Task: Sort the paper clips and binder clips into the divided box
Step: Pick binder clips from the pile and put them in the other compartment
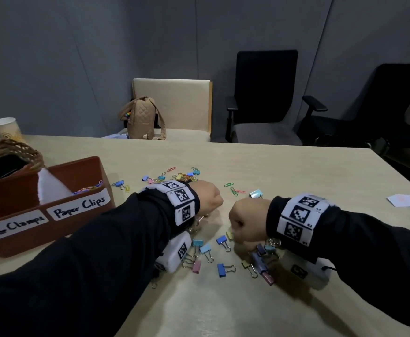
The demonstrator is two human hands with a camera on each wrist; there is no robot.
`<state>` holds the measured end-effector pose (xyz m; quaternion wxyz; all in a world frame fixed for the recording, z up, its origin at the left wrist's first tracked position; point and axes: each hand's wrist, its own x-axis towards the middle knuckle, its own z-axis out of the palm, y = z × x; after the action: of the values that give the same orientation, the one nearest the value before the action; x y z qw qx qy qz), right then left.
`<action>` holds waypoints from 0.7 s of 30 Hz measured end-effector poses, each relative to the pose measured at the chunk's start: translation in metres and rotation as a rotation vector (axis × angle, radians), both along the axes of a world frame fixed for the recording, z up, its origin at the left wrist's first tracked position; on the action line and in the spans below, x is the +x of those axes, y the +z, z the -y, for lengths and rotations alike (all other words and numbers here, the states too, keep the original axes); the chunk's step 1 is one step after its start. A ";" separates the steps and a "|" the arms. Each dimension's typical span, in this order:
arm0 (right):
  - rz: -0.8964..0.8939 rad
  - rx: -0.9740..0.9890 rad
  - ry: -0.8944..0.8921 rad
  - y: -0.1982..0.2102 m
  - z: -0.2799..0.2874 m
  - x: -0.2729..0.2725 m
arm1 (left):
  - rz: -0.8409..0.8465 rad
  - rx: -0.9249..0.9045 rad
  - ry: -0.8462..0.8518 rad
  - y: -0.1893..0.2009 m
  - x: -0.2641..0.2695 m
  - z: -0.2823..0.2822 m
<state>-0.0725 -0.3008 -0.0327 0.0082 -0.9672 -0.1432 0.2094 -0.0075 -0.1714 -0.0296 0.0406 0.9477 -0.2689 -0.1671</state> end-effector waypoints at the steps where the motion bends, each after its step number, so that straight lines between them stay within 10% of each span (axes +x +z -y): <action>1: 0.034 0.041 -0.045 0.004 0.000 0.003 | 0.008 -0.067 0.021 0.003 0.001 -0.005; 14: -0.183 1.186 -0.692 0.031 -0.048 0.053 | -0.355 -0.656 0.542 0.054 -0.002 -0.118; 18: -0.432 1.319 -0.754 0.033 -0.070 0.064 | -0.146 -0.653 0.664 0.064 0.001 -0.158; 21: -0.539 1.279 -0.740 0.031 -0.088 0.069 | 0.138 -0.323 0.691 0.066 0.005 -0.180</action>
<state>-0.0031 -0.2132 -0.0020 0.6670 -0.6754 0.1024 0.2974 -0.0024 0.0091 0.0361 0.2248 0.9729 0.0414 -0.0348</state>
